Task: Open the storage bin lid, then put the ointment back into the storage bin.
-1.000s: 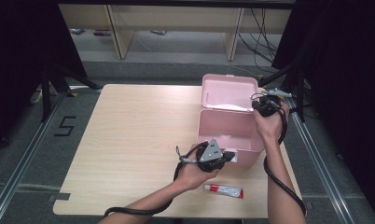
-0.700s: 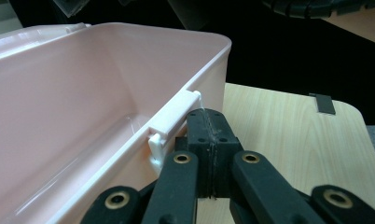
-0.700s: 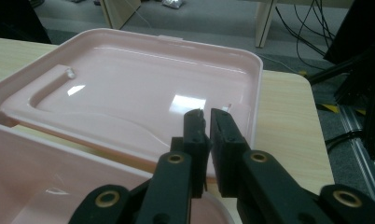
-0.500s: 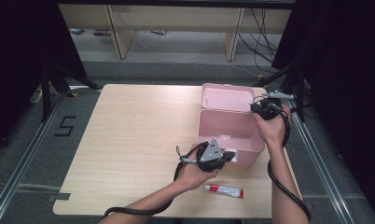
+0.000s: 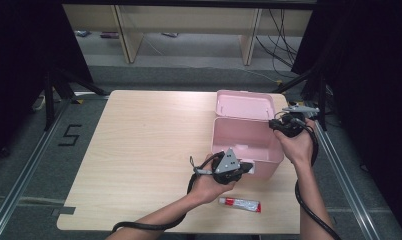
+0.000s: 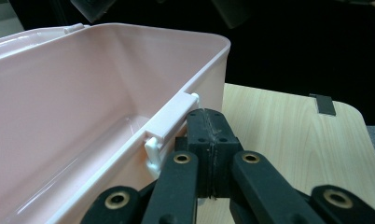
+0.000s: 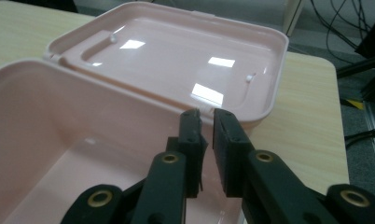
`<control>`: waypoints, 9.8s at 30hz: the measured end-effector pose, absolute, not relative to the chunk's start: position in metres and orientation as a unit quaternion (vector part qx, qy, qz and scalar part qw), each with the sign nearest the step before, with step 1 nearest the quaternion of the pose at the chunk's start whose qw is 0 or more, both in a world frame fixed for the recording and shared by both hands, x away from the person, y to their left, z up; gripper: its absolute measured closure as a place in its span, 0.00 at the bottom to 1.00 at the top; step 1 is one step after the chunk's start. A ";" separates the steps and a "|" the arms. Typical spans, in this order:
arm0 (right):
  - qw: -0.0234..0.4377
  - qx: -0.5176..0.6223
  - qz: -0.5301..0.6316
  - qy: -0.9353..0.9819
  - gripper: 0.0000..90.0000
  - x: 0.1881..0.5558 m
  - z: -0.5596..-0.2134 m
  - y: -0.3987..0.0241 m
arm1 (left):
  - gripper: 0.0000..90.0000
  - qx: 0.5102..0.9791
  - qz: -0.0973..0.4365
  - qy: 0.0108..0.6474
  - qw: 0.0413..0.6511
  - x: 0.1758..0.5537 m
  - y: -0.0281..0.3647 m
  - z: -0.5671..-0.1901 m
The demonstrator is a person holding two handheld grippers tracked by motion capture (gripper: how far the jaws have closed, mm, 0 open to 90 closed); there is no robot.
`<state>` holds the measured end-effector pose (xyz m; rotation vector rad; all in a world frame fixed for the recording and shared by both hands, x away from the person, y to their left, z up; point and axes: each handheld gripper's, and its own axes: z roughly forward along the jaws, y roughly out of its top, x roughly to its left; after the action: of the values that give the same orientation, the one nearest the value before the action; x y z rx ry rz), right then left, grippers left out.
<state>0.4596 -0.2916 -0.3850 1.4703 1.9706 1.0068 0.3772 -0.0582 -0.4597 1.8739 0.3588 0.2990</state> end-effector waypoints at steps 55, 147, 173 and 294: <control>0.163 0.445 0.361 0.803 0.75 0.354 -0.385 -0.293 | 0.77 0.794 0.126 0.170 0.569 0.370 0.007 -0.422; 0.035 0.155 0.056 0.986 0.68 0.340 -0.453 -0.194 | 0.46 0.758 0.195 0.288 0.552 0.371 0.137 -0.418; 0.037 0.104 0.004 0.994 0.73 0.350 -0.473 -0.177 | 0.46 0.763 0.194 0.286 0.546 0.370 0.136 -0.421; 0.050 0.097 0.044 0.993 0.78 0.371 -0.364 -0.202 | 0.45 0.764 0.183 0.284 0.550 0.370 0.133 -0.424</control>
<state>0.3715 -0.2017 -0.3641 0.2965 3.0242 0.1327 0.3695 0.1328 -0.4244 1.8087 0.6712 0.4327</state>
